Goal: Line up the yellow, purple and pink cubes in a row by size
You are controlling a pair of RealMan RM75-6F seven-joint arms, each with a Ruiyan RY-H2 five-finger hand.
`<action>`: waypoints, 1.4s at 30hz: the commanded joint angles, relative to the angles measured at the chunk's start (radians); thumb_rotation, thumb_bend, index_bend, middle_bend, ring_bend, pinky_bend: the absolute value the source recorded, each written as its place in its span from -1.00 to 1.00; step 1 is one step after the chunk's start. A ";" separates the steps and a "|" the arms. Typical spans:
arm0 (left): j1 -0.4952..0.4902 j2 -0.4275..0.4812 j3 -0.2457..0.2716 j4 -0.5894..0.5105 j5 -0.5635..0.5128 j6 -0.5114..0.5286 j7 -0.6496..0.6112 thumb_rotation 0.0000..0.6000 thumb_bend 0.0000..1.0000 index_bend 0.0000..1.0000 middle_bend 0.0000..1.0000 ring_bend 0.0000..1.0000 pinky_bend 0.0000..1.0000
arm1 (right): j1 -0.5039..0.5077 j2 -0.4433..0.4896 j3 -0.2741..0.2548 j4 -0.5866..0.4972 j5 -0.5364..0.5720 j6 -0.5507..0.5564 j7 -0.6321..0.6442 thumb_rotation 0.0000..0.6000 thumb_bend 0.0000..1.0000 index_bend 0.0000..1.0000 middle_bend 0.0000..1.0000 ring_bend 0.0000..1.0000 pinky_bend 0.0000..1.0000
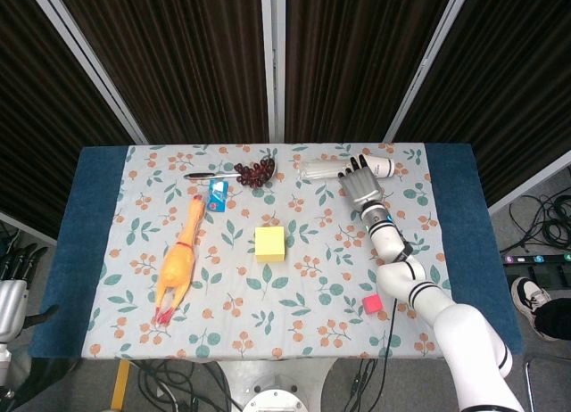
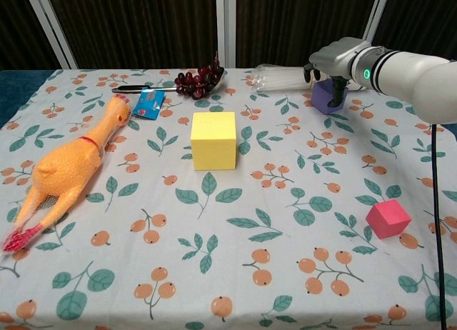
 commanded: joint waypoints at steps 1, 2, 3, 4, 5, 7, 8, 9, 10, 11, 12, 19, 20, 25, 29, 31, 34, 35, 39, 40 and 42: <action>0.000 0.000 0.001 0.001 0.001 0.000 -0.003 1.00 -0.96 -0.68 -0.62 -0.79 -0.76 | -0.002 -0.010 0.006 0.017 -0.014 -0.005 0.007 1.00 -0.68 -0.42 -0.46 -1.00 -1.00; 0.001 0.000 0.001 0.001 0.001 0.000 -0.004 1.00 -0.96 -0.68 -0.62 -0.79 -0.76 | -0.002 -0.012 0.008 0.022 -0.018 -0.007 0.008 1.00 -0.68 -0.41 -0.46 -1.00 -1.00; 0.001 0.000 0.001 0.001 0.000 -0.001 -0.005 1.00 -0.96 -0.68 -0.62 -0.79 -0.76 | -0.002 -0.014 0.010 0.027 -0.023 -0.009 0.009 1.00 -0.68 -0.41 -0.46 -1.00 -1.00; 0.002 0.000 0.002 0.001 0.000 0.000 -0.006 1.00 -0.96 -0.68 -0.62 -0.79 -0.76 | -0.002 -0.016 0.011 0.031 -0.029 -0.009 0.010 1.00 -0.68 -0.41 -0.46 -1.00 -1.00; 0.003 0.000 0.002 0.001 0.000 0.000 -0.007 1.00 -0.96 -0.68 -0.62 -0.79 -0.76 | -0.003 -0.017 0.011 0.034 -0.034 -0.008 0.011 1.00 -0.67 -0.41 -0.46 -1.00 -1.00; 0.003 -0.001 0.003 0.002 0.000 0.000 -0.009 1.00 -0.96 -0.68 -0.62 -0.79 -0.76 | -0.006 -0.018 0.013 0.042 -0.043 -0.009 0.013 1.00 -0.66 -0.41 -0.46 -1.00 -1.00; 0.003 -0.001 0.003 0.003 0.000 -0.001 -0.009 1.00 -0.96 -0.68 -0.62 -0.79 -0.76 | -0.007 -0.020 0.015 0.048 -0.048 -0.010 0.013 1.00 -0.66 -0.41 -0.45 -1.00 -1.00; 0.003 -0.001 0.003 0.004 0.000 -0.002 -0.010 1.00 -0.96 -0.68 -0.62 -0.79 -0.76 | -0.008 -0.021 0.016 0.052 -0.051 -0.012 0.012 1.00 -0.65 -0.40 -0.45 -1.00 -1.00; 0.003 -0.002 0.003 0.004 0.000 -0.002 -0.009 1.00 -0.96 -0.68 -0.62 -0.79 -0.76 | -0.008 -0.022 0.018 0.057 -0.054 -0.014 0.012 1.00 -0.65 -0.39 -0.44 -1.00 -1.00; 0.002 -0.002 0.003 0.004 0.000 -0.003 -0.009 1.00 -0.96 -0.68 -0.62 -0.79 -0.76 | -0.008 -0.024 0.020 0.061 -0.056 -0.015 0.013 1.00 -0.65 -0.38 -0.44 -1.00 -1.00; 0.002 -0.002 0.002 0.004 -0.001 -0.004 -0.009 1.00 -0.96 -0.68 -0.62 -0.79 -0.76 | -0.009 -0.027 0.023 0.066 -0.059 -0.015 0.015 1.00 -0.65 -0.35 -0.42 -1.00 -1.00; -0.001 -0.001 0.001 0.006 -0.002 -0.008 -0.011 1.00 -0.96 -0.68 -0.62 -0.79 -0.76 | -0.016 -0.030 0.035 0.069 -0.087 0.002 0.026 1.00 -0.61 -0.09 -0.30 -0.93 -1.00; -0.002 -0.002 0.001 0.007 -0.002 -0.009 -0.012 1.00 -0.96 -0.68 -0.62 -0.79 -0.76 | -0.018 -0.026 0.037 0.063 -0.089 0.005 0.028 1.00 -0.61 -0.08 -0.29 -0.92 -1.00; -0.003 -0.003 0.000 0.011 -0.001 -0.010 -0.015 1.00 -0.96 -0.68 -0.62 -0.79 -0.76 | -0.045 0.033 0.054 -0.049 -0.100 0.061 0.036 1.00 -0.61 -0.07 -0.27 -0.90 -1.00; -0.006 -0.005 -0.001 0.014 0.005 -0.008 -0.018 1.00 -0.96 -0.68 -0.62 -0.79 -0.76 | -0.085 0.130 0.076 -0.240 -0.072 0.120 0.002 1.00 -0.61 -0.06 -0.22 -0.85 -1.00; -0.007 -0.005 -0.002 0.015 0.010 -0.006 -0.020 1.00 -0.96 -0.68 -0.62 -0.79 -0.76 | -0.110 0.191 0.084 -0.368 -0.035 0.154 -0.045 1.00 -0.61 -0.06 -0.19 -0.82 -1.00; -0.008 -0.007 -0.001 0.019 0.016 -0.003 -0.024 1.00 -0.96 -0.68 -0.62 -0.79 -0.76 | -0.142 0.279 0.088 -0.567 0.049 0.200 -0.132 1.00 -0.61 -0.06 -0.16 -0.79 -1.00; -0.009 -0.007 -0.001 0.020 0.017 -0.002 -0.025 1.00 -0.96 -0.68 -0.62 -0.79 -0.76 | -0.150 0.303 0.086 -0.625 0.081 0.214 -0.158 1.00 -0.61 -0.06 -0.16 -0.79 -1.00; -0.013 -0.009 -0.002 0.022 0.024 -0.001 -0.030 1.00 -0.96 -0.68 -0.62 -0.79 -0.76 | -0.165 0.387 0.067 -0.853 0.221 0.294 -0.276 1.00 -0.61 -0.05 -0.15 -0.77 -1.00; -0.014 -0.009 -0.002 0.023 0.026 -0.001 -0.031 1.00 -0.96 -0.68 -0.62 -0.79 -0.76 | -0.165 0.398 0.061 -0.891 0.245 0.312 -0.295 1.00 -0.61 -0.05 -0.15 -0.77 -1.00; -0.015 -0.011 -0.001 0.024 0.030 -0.001 -0.032 1.00 -0.96 -0.68 -0.62 -0.79 -0.76 | -0.164 0.417 0.049 -0.967 0.291 0.346 -0.327 1.00 -0.61 -0.05 -0.15 -0.77 -1.00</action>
